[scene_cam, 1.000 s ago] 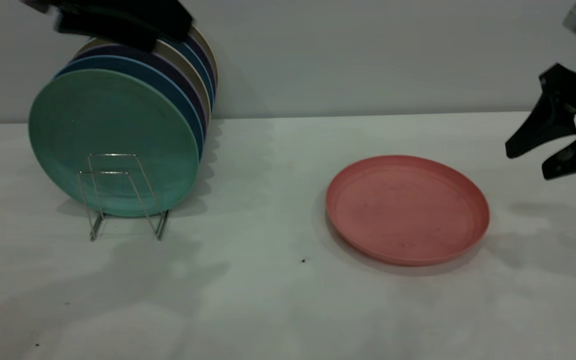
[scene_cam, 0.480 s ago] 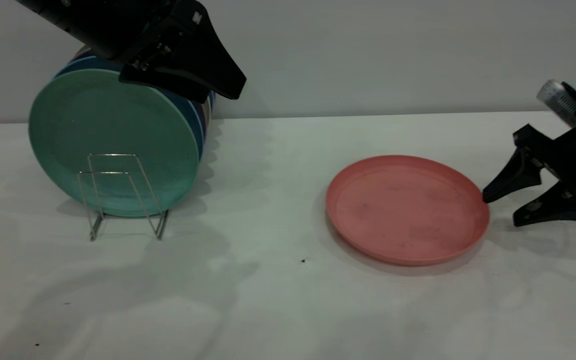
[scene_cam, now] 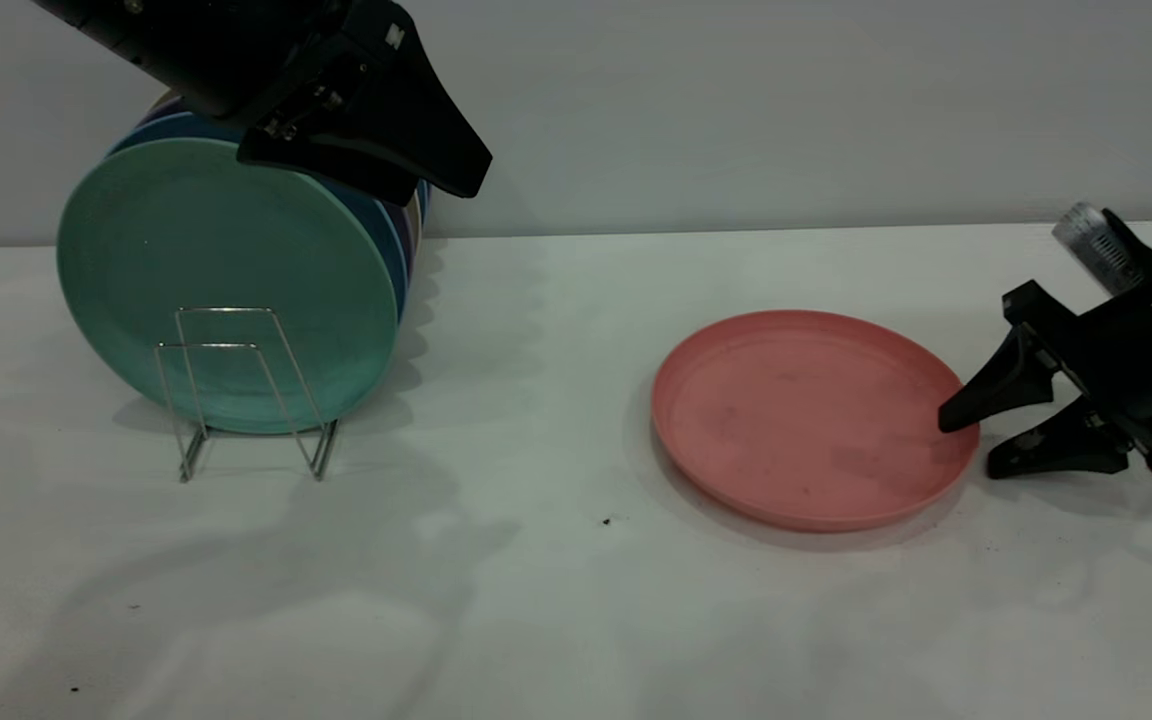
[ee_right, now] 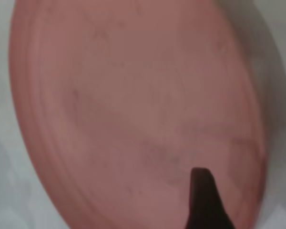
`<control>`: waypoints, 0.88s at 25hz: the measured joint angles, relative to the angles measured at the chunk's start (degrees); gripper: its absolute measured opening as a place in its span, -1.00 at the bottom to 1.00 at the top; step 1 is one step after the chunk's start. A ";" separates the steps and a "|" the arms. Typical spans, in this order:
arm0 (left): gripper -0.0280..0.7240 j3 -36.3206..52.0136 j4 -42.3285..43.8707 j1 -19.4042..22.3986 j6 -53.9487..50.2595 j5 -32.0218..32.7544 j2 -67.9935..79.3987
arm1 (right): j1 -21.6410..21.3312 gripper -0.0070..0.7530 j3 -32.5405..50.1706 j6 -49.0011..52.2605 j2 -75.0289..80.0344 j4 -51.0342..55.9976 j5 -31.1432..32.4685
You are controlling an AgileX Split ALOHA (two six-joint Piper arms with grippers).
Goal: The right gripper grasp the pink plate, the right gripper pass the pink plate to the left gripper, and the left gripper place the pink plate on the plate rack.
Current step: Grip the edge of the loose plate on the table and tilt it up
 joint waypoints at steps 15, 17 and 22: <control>0.57 0.00 -0.09 0.00 0.00 -1.38 0.00 | 5.09 -0.93 -0.13 -5.56 0.58 0.59 -2.43; 0.57 0.00 -0.91 0.00 -0.05 -1.92 0.02 | 5.09 -0.94 -0.13 -8.28 0.58 1.57 1.01; 0.57 0.00 -5.89 0.00 -2.94 -4.14 2.41 | 7.18 -0.95 -0.13 -16.34 0.58 8.08 9.78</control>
